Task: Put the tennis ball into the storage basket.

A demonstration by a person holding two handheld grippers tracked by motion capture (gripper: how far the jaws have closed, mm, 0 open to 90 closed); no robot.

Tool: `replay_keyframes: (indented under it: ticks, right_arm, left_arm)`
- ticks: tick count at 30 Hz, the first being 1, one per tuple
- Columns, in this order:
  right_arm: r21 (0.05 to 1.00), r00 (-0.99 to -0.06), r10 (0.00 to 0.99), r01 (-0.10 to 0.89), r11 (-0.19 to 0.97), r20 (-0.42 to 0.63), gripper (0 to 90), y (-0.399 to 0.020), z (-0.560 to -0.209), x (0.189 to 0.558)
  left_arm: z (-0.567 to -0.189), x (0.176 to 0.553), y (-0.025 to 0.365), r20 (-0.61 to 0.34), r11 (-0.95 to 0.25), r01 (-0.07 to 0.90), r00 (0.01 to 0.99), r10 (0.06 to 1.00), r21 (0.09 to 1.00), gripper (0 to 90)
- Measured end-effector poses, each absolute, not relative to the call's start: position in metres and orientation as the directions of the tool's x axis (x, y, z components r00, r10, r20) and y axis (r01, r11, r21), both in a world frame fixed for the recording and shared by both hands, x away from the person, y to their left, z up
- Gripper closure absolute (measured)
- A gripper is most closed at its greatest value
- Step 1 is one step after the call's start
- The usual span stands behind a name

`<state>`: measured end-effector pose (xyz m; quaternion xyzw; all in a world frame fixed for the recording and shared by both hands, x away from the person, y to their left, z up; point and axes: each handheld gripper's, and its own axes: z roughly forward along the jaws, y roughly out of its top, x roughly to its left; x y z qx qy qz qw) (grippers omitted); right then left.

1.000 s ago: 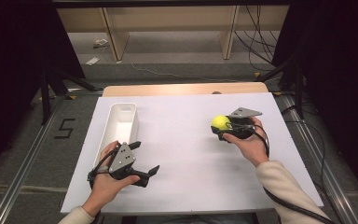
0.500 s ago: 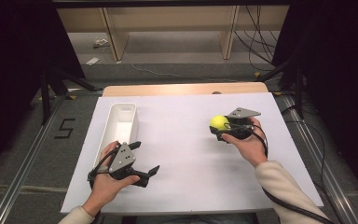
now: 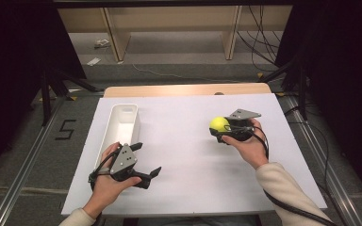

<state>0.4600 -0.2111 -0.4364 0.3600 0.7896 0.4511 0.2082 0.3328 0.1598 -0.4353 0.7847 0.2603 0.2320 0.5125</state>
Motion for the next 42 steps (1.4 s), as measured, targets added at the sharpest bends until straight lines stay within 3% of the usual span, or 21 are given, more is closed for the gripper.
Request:
replay_keyframes:
  ticks: [42]
  right_arm:
    - [0.867,-0.679,0.734,0.367,0.337,0.002,26.4,-0.196,-0.434,0.456]
  left_arm:
    - [-0.435,0.333,0.16,0.097,-0.338,0.171,0.757,0.646,0.926,0.0]
